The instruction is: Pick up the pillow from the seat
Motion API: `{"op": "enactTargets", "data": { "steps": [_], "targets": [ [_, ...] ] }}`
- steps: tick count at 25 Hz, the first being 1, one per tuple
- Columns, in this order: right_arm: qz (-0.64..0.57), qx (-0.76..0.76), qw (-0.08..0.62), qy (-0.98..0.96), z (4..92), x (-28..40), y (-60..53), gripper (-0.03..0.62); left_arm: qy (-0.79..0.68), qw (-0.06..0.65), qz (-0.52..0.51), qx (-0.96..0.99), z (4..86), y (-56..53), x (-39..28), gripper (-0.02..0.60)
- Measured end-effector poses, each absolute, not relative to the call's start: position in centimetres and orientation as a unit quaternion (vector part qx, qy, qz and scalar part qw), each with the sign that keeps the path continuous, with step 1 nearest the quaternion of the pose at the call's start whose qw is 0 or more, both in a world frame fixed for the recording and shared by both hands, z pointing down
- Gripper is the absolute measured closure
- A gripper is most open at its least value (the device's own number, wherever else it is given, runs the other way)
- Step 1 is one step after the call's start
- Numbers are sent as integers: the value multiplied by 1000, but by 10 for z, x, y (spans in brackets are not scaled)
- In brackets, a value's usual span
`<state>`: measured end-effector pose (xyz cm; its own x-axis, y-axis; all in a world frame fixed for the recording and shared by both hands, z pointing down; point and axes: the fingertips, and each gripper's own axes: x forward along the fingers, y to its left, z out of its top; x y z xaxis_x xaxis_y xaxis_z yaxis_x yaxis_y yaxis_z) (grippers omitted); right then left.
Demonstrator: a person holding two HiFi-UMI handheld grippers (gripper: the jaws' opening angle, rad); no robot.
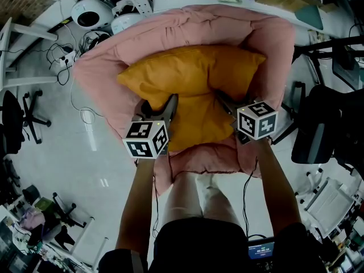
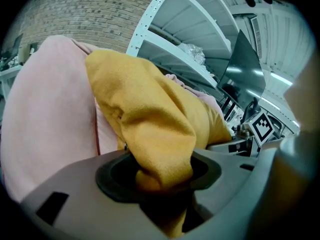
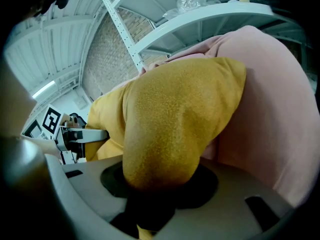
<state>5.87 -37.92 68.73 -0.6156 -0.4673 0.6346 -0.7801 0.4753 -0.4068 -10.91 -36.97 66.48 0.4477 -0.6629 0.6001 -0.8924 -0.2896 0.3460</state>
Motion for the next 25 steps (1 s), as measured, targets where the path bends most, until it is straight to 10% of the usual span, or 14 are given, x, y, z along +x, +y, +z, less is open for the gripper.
{"op": "enactTargets", "data": {
  "steps": [25],
  "targets": [
    [326, 386, 228, -832, 674, 60, -359, 396, -507, 316, 156, 787, 646, -349, -98, 374]
  ]
}}
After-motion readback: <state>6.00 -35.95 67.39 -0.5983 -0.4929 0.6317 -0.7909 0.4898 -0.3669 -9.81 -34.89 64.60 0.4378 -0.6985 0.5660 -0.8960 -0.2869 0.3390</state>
